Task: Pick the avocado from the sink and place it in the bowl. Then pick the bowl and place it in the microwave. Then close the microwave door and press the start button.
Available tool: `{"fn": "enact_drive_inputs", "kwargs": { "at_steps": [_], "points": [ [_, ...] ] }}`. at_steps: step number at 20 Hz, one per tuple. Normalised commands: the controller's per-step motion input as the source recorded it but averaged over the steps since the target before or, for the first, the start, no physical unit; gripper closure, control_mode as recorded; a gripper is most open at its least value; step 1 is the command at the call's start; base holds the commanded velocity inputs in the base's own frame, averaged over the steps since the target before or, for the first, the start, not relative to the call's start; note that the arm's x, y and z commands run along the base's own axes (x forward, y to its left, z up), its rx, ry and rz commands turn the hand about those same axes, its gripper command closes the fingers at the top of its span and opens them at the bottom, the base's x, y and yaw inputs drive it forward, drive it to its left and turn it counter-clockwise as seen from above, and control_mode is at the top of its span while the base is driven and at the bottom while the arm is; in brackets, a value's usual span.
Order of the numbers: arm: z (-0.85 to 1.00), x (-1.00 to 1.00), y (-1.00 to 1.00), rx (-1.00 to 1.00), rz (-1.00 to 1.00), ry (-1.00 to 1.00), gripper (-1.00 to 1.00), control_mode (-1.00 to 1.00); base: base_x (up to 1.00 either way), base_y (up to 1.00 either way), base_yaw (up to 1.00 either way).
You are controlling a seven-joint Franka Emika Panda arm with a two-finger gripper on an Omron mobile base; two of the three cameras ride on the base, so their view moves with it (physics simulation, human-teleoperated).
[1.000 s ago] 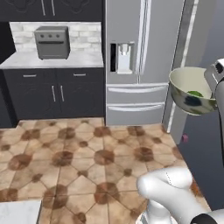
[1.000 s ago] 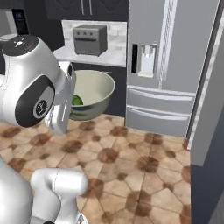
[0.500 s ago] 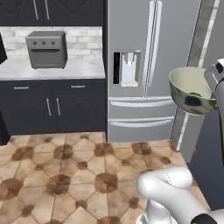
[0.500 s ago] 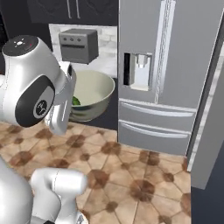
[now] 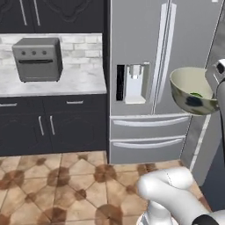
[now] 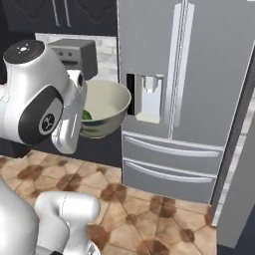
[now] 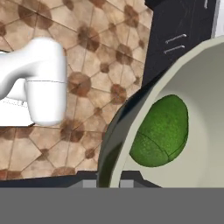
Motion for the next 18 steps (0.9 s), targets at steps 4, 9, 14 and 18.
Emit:
{"fn": "enact_drive_inputs", "kwargs": {
  "at_steps": [4, 9, 14, 18],
  "points": [
    [0.00, 0.00, 0.00, 0.00, 0.00, 0.00, 1.00, 1.00, 0.81, 0.84, -0.18],
    [0.00, 0.00, 0.00, 0.00, 0.00, 0.00, 1.00, 1.00, 0.53, 1.00, -0.20],
    [0.00, 0.00, 0.00, 0.00, 0.00, 0.00, 1.00, 1.00, 0.08, 1.00, -0.14],
    [0.00, 0.00, 0.00, 0.00, 0.00, 0.00, 1.00, 1.00, 0.07, 1.00, -0.14]
  ]
}}
